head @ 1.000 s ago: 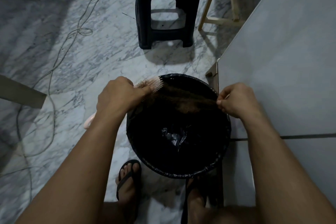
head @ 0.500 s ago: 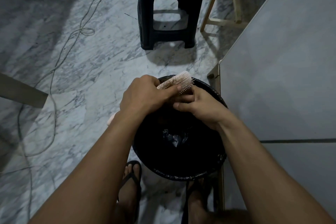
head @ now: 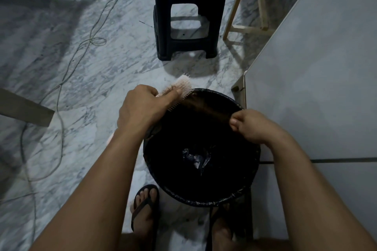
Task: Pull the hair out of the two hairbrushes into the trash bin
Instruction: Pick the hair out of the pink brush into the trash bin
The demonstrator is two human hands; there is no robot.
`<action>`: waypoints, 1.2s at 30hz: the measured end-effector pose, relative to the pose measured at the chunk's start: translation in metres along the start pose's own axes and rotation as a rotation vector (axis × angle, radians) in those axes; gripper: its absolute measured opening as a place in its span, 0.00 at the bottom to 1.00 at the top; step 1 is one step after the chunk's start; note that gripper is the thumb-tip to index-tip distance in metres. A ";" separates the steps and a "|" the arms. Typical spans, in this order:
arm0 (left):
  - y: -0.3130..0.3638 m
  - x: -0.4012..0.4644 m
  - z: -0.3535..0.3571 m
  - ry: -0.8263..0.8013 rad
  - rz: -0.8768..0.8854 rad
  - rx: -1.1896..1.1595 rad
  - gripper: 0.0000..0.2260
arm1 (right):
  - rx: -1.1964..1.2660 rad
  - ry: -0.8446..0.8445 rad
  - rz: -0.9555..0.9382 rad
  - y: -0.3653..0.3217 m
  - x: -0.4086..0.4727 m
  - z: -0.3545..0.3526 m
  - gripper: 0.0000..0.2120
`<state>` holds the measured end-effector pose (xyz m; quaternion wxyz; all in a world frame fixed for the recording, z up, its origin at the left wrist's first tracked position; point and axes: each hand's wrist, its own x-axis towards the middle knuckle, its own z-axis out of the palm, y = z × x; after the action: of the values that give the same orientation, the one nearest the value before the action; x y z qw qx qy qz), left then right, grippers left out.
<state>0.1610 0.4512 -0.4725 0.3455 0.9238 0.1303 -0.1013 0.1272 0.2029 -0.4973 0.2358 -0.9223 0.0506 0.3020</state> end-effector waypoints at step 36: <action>0.011 -0.008 0.023 -0.191 -0.013 0.022 0.28 | 0.433 -0.002 -0.048 -0.033 -0.005 0.008 0.21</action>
<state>0.1544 0.4265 -0.4803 0.3454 0.9128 0.1015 -0.1927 0.1265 0.2354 -0.4866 0.4357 -0.8507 0.0919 0.2794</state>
